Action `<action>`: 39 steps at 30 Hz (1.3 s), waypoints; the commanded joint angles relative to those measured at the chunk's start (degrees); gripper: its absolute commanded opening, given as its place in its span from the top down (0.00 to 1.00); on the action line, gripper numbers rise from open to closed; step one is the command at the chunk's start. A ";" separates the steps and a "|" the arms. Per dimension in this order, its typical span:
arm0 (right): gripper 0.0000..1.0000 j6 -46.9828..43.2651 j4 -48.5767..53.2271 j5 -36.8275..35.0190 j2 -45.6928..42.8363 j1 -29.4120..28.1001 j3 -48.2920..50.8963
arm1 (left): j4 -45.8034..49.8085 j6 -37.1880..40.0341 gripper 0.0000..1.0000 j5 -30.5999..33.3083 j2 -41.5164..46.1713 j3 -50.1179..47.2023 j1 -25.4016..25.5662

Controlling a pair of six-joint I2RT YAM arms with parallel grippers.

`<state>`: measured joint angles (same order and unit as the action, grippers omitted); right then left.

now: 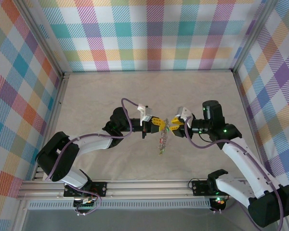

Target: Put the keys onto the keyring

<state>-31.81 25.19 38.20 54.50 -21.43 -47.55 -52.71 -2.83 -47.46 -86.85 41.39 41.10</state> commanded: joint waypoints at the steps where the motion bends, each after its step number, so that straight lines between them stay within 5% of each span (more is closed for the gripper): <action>1: 0.68 0.70 -2.36 5.72 0.93 0.16 0.70 | -4.77 -0.81 1.00 -0.53 0.11 0.93 -0.23; 26: 0.79 3.54 -7.87 12.05 5.80 0.19 2.83 | -8.92 -3.39 1.00 0.14 -2.91 2.27 -0.18; 31: 0.91 3.11 -7.08 12.02 6.56 0.17 2.34 | -8.09 -2.28 1.00 -0.51 -2.86 2.30 -0.23; 35: 1.00 1.05 -3.87 10.73 6.93 0.12 0.62 | 2.34 3.98 1.00 -0.67 -0.64 2.67 -0.22; 39: 1.00 -2.41 1.46 8.16 6.95 -0.34 -2.41 | 23.30 16.75 0.88 0.67 3.31 5.08 0.43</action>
<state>-30.33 22.52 45.63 61.67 -21.15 -46.04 -42.89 3.79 -47.83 -87.74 43.35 41.28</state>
